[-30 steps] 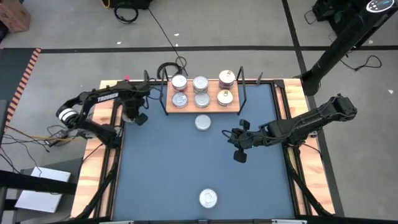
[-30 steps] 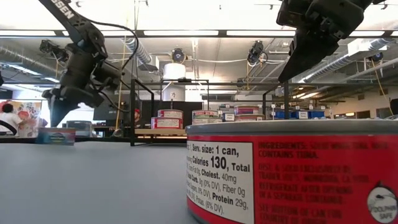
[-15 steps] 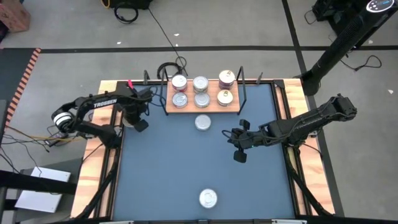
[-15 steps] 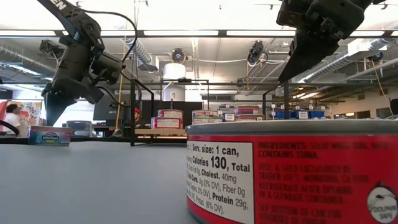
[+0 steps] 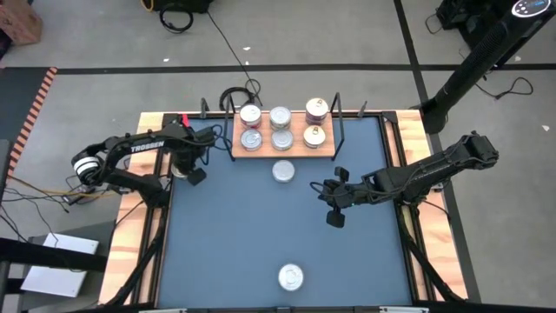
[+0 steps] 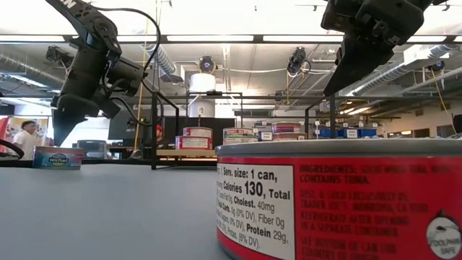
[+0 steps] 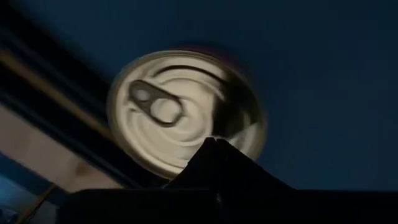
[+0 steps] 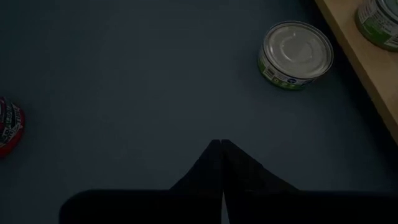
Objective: Stack canned seafood by type on shelf
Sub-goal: Stack the blue tuna can on top of the blue tuna can on the shelf
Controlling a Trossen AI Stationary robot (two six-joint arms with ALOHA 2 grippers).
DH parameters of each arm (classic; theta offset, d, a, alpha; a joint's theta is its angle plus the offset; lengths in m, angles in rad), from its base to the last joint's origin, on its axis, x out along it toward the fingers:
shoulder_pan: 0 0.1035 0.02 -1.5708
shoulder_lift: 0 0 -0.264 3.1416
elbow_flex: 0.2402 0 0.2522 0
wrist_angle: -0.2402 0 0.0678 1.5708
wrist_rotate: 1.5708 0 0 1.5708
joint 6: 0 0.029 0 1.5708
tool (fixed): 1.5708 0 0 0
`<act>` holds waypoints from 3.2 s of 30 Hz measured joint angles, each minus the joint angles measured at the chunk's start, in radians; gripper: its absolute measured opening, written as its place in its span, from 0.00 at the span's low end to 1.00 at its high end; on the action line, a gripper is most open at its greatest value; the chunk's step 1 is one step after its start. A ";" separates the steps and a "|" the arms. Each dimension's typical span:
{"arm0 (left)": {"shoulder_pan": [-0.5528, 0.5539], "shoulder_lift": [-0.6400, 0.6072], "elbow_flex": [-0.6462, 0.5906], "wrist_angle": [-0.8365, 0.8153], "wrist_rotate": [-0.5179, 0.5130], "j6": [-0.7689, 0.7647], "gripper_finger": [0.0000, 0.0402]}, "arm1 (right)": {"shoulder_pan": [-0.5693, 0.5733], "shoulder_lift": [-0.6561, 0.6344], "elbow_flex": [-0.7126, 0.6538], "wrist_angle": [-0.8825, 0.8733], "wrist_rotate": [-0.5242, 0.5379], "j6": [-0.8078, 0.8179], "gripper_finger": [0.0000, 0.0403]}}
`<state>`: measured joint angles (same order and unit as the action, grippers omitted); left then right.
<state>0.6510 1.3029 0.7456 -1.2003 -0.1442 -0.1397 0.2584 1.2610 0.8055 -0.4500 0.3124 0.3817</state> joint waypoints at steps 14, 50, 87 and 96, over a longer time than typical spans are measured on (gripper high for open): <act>-0.025 0.000 0.002 -0.083 0.030 -0.116 0.01 | 0.000 0.000 0.000 0.000 0.000 0.000 0.02; 0.180 -0.109 0.002 0.144 -0.158 -0.131 0.01 | 0.000 0.000 0.000 -0.001 -0.001 -0.023 0.02; -0.022 -0.341 -0.093 0.014 -0.016 0.918 0.01 | 0.000 0.000 0.000 0.000 -0.001 -0.019 0.02; -0.096 -0.281 -0.093 0.071 -0.133 0.984 0.01 | 0.000 0.000 0.000 0.000 -0.001 -0.019 0.02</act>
<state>0.5554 1.0215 0.6521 -1.1290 -0.2776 0.8446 0.2585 1.2611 0.8055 -0.4500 0.3115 0.3630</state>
